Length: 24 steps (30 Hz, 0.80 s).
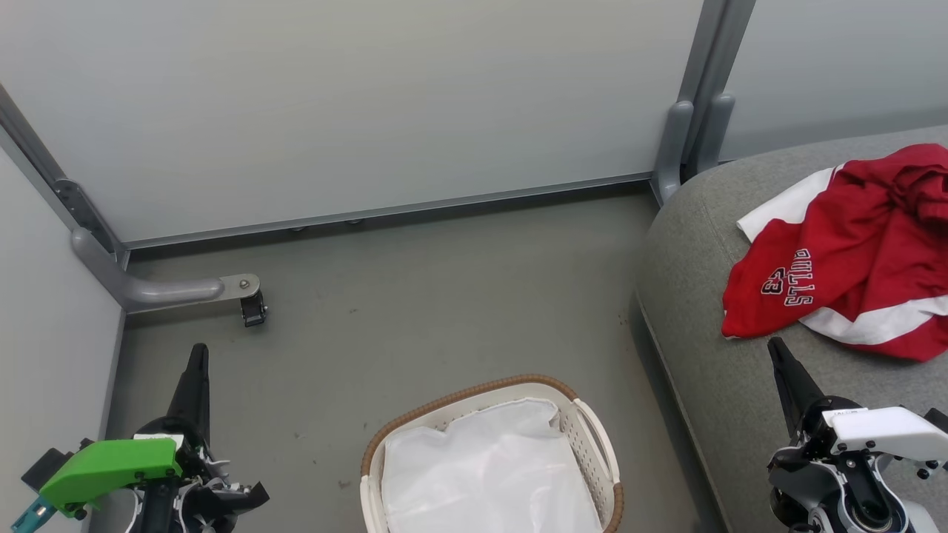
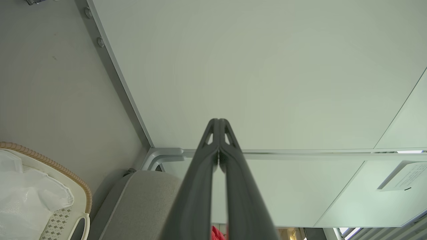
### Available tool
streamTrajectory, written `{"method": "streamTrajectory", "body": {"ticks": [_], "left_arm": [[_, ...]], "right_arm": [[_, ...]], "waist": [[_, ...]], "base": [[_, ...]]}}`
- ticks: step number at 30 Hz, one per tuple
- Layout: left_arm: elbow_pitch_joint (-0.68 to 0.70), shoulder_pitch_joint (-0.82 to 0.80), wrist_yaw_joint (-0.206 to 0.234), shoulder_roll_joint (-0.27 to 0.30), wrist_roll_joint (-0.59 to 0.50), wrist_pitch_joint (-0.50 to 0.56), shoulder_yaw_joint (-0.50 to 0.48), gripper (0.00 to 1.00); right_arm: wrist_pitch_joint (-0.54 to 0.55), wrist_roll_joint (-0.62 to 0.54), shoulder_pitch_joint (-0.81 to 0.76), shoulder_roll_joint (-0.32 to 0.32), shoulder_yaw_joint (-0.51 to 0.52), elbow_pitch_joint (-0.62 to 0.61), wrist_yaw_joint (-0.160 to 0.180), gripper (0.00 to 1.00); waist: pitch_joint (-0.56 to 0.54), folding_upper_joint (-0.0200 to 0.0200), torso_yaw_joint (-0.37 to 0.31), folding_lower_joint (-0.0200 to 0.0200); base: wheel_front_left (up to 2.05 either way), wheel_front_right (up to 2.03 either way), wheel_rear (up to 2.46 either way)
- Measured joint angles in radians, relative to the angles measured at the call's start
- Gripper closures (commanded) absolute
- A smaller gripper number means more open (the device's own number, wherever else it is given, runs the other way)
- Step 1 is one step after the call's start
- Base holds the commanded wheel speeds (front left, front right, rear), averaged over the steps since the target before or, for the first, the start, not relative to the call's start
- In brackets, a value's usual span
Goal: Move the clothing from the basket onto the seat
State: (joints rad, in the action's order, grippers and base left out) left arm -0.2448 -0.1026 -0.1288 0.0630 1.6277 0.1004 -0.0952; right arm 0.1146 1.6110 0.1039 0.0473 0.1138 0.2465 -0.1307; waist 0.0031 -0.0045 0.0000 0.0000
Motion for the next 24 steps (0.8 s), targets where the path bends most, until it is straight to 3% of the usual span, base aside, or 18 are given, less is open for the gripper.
{"method": "streamTrajectory", "body": {"ticks": [24], "left_arm": [[0.000,0.000,0.000,-0.004,-0.001,0.004,-0.005,1.00]], "right_arm": [[0.000,0.000,0.000,0.000,0.000,0.000,0.000,1.00]], "waist": [[0.000,0.0000,0.000,0.0000]], "base": [[0.00,0.00,0.00]]}}
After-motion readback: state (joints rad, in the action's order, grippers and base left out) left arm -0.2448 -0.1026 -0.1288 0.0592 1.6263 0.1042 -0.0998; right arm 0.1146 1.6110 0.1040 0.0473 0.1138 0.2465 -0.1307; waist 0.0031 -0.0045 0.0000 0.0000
